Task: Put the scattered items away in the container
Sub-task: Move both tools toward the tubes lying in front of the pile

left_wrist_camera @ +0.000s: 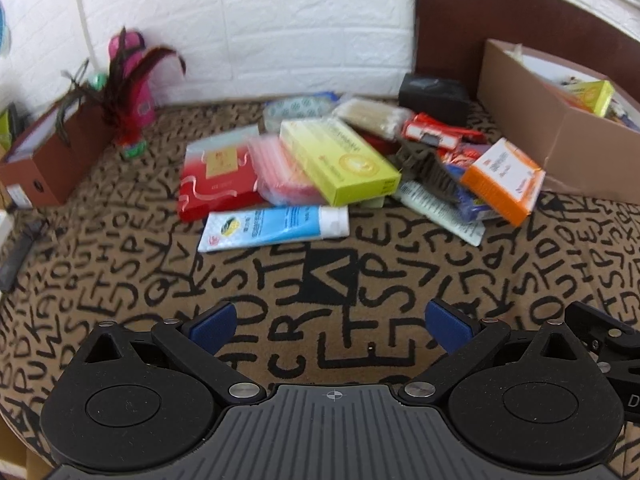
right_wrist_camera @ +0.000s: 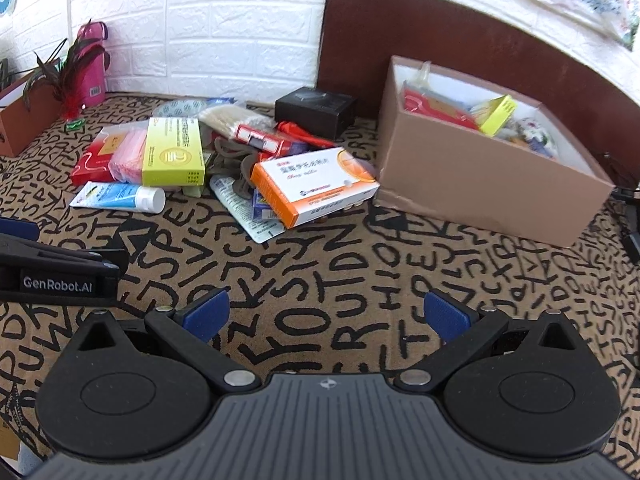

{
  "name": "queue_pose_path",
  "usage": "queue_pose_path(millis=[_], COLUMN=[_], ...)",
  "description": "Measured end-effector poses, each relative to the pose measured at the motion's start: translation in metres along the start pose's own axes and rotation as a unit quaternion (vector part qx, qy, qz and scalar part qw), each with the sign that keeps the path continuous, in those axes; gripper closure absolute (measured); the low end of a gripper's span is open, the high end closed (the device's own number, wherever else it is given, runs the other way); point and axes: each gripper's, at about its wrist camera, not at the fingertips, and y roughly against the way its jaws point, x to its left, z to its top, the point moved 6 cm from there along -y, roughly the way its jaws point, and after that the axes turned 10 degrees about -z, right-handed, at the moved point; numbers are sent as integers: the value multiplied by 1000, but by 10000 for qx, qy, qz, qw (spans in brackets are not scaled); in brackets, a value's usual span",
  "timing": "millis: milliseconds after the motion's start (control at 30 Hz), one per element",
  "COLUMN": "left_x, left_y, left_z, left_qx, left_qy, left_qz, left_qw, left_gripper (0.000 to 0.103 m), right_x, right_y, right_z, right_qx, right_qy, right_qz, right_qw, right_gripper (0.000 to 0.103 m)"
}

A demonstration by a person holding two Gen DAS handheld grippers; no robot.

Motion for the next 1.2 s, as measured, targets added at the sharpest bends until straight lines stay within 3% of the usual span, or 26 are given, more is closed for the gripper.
queue_pose_path(millis=[167,400,533,700,900,1033,1100,1200], left_x=[23,68,88,89,73,73,73,75], left_y=[-22,-37,-50,-66,-85,-86,-80,-90], left_z=[0,26,34,41,49,58,63,66], left_qx=[282,129,130,227,200,206,102,113], left_qy=[384,739,1213,1336,920,1113,1274,1184], left_qz=[-141,-35,-295,-560,-489,-564,-802,-652], left_qw=[9988,9972,9921,9892,9944,9920,9886,9908], left_gripper=[0,0,1,5,1,4,4,1], right_x=[11,40,67,82,72,70,71,73], right_y=[-24,-57,-69,-91,-118,-129,-127,-120], right_z=[1,6,15,25,36,43,44,43], right_qx=[189,490,524,442,202,26,-6,-48], right_qy=[20,-22,179,389,144,100,125,152], right_qz=[292,1022,1509,1284,1009,993,1019,1198], right_qw=[9994,9936,9870,9900,9946,9950,9947,9927], right_gripper=[0,1,5,7,7,8,12,25])
